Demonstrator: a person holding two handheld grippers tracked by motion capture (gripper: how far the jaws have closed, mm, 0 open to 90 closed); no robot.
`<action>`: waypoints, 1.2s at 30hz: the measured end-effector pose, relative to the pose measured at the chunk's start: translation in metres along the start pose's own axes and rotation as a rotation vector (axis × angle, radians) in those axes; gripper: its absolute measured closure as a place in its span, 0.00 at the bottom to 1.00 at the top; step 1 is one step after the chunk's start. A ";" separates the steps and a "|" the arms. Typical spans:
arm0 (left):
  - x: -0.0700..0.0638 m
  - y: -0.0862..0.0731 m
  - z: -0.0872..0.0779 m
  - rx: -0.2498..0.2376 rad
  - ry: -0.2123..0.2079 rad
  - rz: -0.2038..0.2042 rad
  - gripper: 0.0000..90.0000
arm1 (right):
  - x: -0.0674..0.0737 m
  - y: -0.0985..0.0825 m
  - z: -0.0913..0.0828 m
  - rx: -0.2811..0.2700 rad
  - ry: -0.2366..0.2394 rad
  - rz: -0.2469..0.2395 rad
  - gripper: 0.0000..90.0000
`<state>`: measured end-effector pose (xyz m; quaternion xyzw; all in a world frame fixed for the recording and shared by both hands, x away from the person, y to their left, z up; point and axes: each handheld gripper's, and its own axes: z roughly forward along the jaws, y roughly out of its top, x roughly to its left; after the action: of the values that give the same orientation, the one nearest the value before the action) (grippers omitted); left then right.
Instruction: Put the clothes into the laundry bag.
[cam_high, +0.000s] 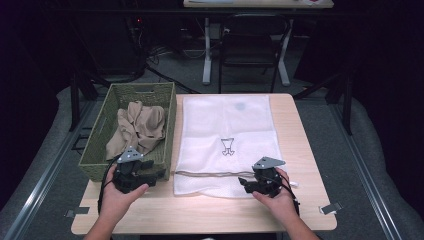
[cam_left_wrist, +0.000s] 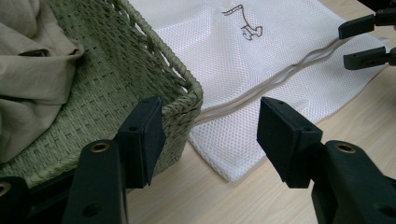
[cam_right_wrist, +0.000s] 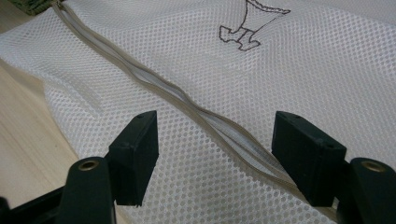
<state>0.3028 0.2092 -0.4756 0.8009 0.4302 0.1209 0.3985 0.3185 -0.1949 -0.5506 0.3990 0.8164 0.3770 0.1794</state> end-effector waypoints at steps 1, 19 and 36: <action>0.001 0.000 0.000 -0.002 0.003 0.002 0.46 | 0.000 0.000 0.000 0.000 0.001 0.000 0.35; 0.010 0.000 -0.009 -0.025 0.026 -0.025 0.46 | 0.001 0.000 0.002 0.020 0.017 0.000 0.36; 0.018 0.000 -0.018 -0.043 0.048 -0.046 0.46 | 0.002 0.000 0.003 0.022 0.025 0.002 0.37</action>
<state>0.3046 0.2330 -0.4667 0.7791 0.4550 0.1400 0.4079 0.3189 -0.1923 -0.5523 0.3970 0.8223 0.3732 0.1644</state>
